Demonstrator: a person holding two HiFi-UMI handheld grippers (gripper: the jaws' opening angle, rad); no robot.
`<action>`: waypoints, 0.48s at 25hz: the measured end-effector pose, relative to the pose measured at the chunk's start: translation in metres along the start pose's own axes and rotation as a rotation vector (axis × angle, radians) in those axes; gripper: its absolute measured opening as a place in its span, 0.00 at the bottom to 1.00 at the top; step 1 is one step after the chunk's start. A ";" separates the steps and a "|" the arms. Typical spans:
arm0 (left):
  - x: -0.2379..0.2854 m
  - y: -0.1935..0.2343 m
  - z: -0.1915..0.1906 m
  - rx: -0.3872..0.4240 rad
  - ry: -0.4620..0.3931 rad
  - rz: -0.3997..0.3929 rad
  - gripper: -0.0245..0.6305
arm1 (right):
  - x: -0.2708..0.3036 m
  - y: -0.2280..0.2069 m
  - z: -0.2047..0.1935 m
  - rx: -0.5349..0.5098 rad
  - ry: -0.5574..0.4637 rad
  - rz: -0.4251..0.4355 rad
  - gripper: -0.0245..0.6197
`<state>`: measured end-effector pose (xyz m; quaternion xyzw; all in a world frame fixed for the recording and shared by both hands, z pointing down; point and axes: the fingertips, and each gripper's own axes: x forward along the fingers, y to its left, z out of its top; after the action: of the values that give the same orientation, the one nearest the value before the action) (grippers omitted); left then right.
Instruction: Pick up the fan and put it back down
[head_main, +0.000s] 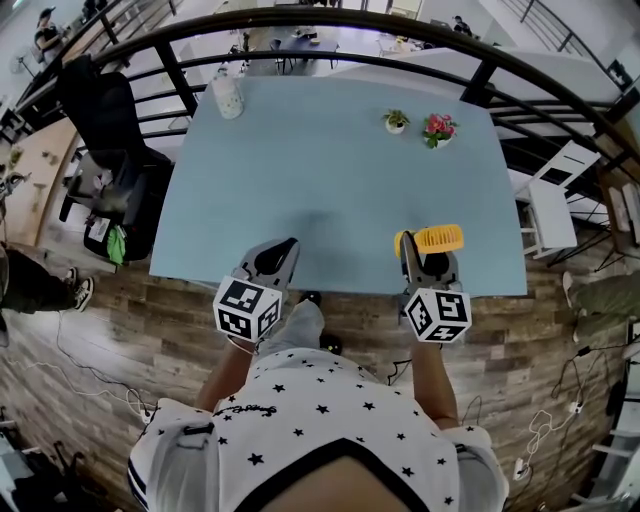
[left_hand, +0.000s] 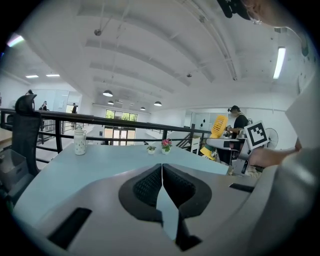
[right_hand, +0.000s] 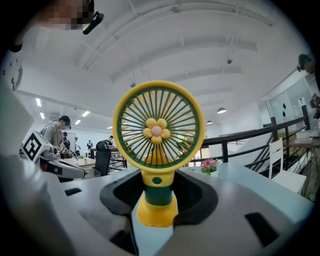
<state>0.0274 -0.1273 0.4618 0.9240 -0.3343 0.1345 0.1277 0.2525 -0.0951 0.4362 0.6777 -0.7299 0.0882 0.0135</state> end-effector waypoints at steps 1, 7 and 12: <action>0.001 0.002 0.004 0.006 -0.005 -0.001 0.08 | 0.004 0.000 0.001 0.000 0.000 0.004 0.31; 0.008 0.016 0.003 0.006 0.023 0.009 0.08 | 0.025 0.002 0.000 0.011 0.002 0.018 0.31; 0.011 0.030 0.009 0.003 0.014 0.032 0.08 | 0.043 0.004 0.001 0.008 0.005 0.035 0.31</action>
<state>0.0176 -0.1586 0.4612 0.9179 -0.3479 0.1433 0.1264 0.2452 -0.1374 0.4407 0.6646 -0.7413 0.0929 0.0113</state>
